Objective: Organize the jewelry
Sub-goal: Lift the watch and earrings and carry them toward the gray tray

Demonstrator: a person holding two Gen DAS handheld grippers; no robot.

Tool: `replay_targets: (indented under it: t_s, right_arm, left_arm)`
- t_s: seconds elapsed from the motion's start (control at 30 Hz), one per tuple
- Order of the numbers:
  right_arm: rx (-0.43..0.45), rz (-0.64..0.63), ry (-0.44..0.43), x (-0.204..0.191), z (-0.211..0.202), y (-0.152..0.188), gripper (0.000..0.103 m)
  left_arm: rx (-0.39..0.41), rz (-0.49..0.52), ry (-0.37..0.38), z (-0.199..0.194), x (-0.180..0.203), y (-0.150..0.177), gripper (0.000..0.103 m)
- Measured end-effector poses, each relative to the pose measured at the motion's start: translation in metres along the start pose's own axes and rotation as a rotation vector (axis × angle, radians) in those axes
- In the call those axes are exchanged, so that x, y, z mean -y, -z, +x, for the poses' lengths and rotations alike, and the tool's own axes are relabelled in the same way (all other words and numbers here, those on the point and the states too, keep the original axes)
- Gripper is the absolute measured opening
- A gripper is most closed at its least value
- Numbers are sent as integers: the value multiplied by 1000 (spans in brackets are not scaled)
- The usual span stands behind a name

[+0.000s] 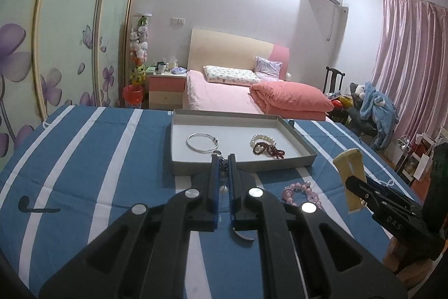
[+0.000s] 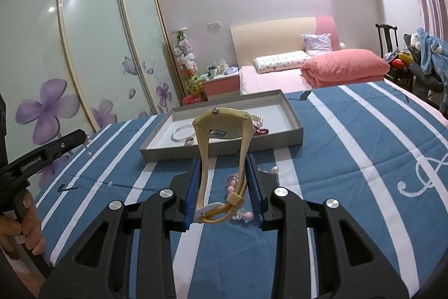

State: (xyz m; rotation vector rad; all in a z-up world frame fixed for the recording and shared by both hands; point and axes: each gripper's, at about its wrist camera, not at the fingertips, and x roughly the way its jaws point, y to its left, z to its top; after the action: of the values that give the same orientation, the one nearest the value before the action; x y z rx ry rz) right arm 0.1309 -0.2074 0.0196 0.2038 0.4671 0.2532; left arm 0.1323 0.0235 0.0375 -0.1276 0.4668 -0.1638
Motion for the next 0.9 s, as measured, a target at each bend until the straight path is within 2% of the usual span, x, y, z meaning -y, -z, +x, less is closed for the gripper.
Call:
replay_targets:
  t_s: [0.5,0.9]
  right_arm:
    - [72,-13,5,1,3,-15,33]
    - [115,-31,22,3,13,-26,33]
  left_arm:
    - [51,23,11,0,14,-9,7]
    - [51,16,17,12,18,-11,7]
